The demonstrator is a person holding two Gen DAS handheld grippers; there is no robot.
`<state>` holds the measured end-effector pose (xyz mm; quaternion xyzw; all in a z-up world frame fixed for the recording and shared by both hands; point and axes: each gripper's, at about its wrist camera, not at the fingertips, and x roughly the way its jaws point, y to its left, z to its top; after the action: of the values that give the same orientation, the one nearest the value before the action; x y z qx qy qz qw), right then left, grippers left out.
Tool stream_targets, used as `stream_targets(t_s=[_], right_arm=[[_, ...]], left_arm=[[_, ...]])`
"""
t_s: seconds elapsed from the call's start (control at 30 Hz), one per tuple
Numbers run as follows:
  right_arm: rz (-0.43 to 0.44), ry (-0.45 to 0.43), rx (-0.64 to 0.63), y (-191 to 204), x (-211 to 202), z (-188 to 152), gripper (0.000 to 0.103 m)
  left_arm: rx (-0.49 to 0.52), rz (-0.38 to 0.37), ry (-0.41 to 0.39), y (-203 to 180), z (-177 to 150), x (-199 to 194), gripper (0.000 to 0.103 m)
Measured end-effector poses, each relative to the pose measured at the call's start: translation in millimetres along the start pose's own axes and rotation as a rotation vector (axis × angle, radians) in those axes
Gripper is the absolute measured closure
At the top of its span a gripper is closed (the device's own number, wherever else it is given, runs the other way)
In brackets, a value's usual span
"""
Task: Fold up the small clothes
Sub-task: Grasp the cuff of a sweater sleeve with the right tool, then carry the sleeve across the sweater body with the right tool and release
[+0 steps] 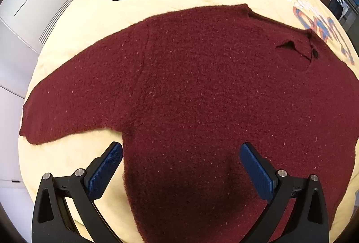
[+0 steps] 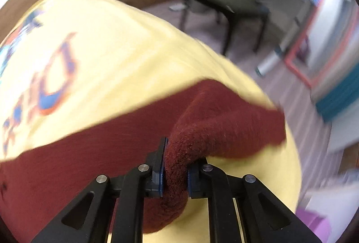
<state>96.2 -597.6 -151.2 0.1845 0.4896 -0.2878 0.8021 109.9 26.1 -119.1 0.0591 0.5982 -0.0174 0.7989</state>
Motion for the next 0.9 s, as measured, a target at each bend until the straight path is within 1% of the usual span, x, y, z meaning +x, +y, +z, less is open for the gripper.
stream_targets(t_s=[0.07, 0.1, 0.2, 0.3, 0.37, 0.4, 0.5, 0.6, 0.7, 0.8, 0.83, 0.9], right_arm=[[0.026, -0.045, -0.056, 19.0, -26.8, 1.0, 0.089], [0.055, -0.070, -0.082, 33.2, -44.6, 1.0, 0.089], [0.101, -0.106, -0.134, 64.2, -77.8, 1.6, 0.089], [0.190, -0.140, -0.194, 109.1, -113.3, 0.8, 0.089], [0.244, -0.148, -0.224, 134.1, -129.9, -3.2, 0.089], [0.283, -0.149, -0.243, 156.7, -140.5, -2.7, 0.089], [0.367, -0.142, -0.284, 200.7, -159.6, -9.8, 0.089], [0.451, -0.118, -0.325, 254.0, -169.2, -19.2, 0.089], [0.512, -0.091, -0.369, 298.4, -170.8, -37.0, 0.089], [0.555, -0.040, -0.408, 333.9, -163.5, -59.3, 0.089], [0.559, -0.023, -0.420, 339.4, -158.3, -66.4, 0.089], [0.566, 0.032, -0.454, 360.3, -144.0, -91.8, 0.089]], left_arm=[[0.000, 0.002, -0.009, 0.5, 1.4, -2.4, 0.001], [0.000, -0.001, -0.014, 0.8, 1.3, -3.8, 0.001], [-0.007, -0.021, -0.037, 5.7, 3.0, -9.1, 0.001], [-0.009, -0.025, -0.055, 6.4, 3.9, -11.5, 0.001], [-0.007, -0.029, -0.060, 9.2, 4.9, -11.1, 0.001], [-0.008, -0.032, -0.062, 10.2, 5.4, -11.1, 0.001], [-0.007, -0.046, -0.071, 14.2, 9.9, -11.6, 0.001], [-0.002, -0.051, -0.083, 16.8, 12.2, -13.4, 0.001], [-0.003, -0.057, -0.100, 23.3, 16.6, -15.7, 0.001], [0.000, -0.057, -0.117, 28.5, 18.8, -16.4, 0.001], [0.007, -0.051, -0.119, 29.5, 18.8, -15.0, 0.001], [0.011, -0.042, -0.112, 31.2, 18.9, -11.5, 0.001]])
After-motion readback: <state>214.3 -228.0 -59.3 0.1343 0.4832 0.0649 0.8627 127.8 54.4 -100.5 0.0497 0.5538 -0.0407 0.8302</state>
